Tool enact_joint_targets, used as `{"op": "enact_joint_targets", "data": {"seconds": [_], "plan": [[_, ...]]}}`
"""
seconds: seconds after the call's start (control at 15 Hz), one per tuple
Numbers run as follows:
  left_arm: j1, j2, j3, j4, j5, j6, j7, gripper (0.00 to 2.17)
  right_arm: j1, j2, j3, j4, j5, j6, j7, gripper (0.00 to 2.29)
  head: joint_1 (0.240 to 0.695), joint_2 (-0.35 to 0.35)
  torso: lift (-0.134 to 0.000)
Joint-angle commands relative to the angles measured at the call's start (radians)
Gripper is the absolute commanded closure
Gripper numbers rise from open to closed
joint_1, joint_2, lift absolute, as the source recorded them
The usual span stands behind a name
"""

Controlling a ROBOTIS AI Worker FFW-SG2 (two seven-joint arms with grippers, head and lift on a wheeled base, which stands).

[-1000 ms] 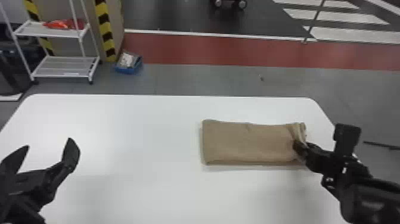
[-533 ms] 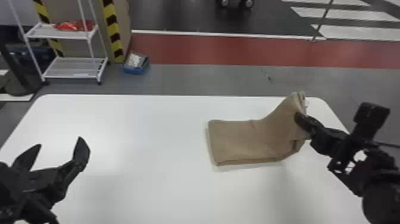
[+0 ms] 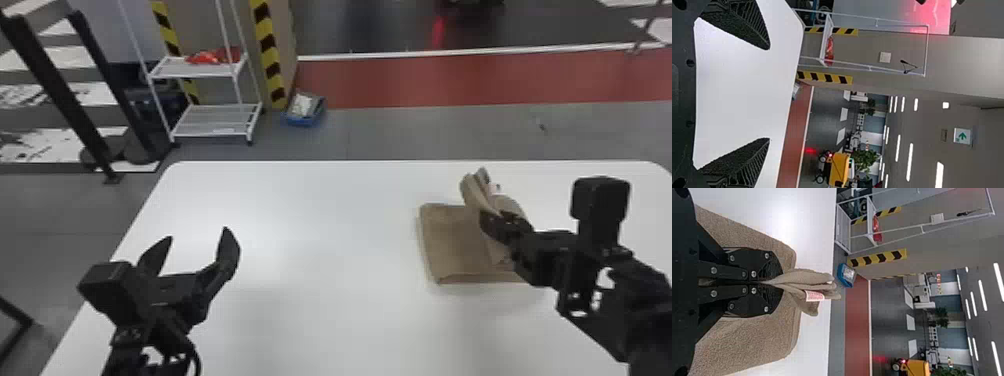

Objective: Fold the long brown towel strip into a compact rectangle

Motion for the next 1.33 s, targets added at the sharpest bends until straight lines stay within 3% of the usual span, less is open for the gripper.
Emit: {"op": "enact_joint_targets", "data": {"seconds": [0.0, 0.07, 0.13, 0.2, 0.53, 0.67, 0.73, 0.87, 0.93, 1.27], "plan": [[0.000, -0.003, -0.002, 0.000, -0.001, 0.000, -0.001, 0.04, -0.007, 0.006, 0.062, 0.031, 0.026, -0.002, -0.005, 1.44, 0.695, 0.157, -0.116], [0.000, -0.003, -0.002, 0.000, -0.001, 0.000, -0.001, 0.04, -0.010, 0.009, 0.079, 0.053, 0.035, -0.014, -0.007, 1.12, 0.695, 0.170, -0.116], [0.000, -0.003, -0.002, 0.000, -0.001, 0.000, -0.001, 0.04, -0.010, 0.012, 0.094, 0.071, 0.035, -0.039, -0.008, 0.43, 0.695, 0.179, -0.116], [-0.001, -0.003, -0.003, 0.000, -0.001, 0.000, -0.001, 0.04, -0.010, 0.012, 0.108, 0.085, 0.036, -0.054, -0.007, 0.04, 0.695, 0.190, -0.116], [0.000, -0.003, -0.003, -0.002, -0.001, 0.000, -0.001, 0.04, 0.004, 0.006, 0.097, 0.117, -0.115, -0.358, 0.027, 0.04, 0.695, 0.235, -0.116], [0.002, -0.003, -0.005, -0.002, -0.001, 0.000, -0.001, 0.04, -0.019, 0.007, 0.096, 0.143, -0.088, -0.355, 0.007, 0.28, 0.695, 0.234, -0.116], [0.002, -0.003, -0.005, -0.002, -0.001, 0.000, -0.001, 0.04, -0.038, 0.009, 0.099, 0.168, -0.056, -0.333, 0.001, 0.58, 0.695, 0.229, -0.116], [0.002, -0.003, -0.006, -0.002, -0.001, 0.000, -0.001, 0.04, -0.084, 0.012, 0.130, 0.246, -0.006, -0.306, -0.004, 1.57, 0.695, 0.220, -0.116], [0.002, -0.003, -0.006, -0.003, -0.001, 0.000, -0.001, 0.04, -0.112, 0.015, 0.146, 0.289, 0.013, -0.294, -0.004, 1.83, 0.695, 0.216, -0.116], [0.008, -0.003, -0.002, -0.003, -0.001, -0.003, -0.001, 0.04, -0.176, 0.027, 0.242, 0.400, 0.076, -0.291, -0.002, 1.86, 0.695, 0.239, -0.116]]}}
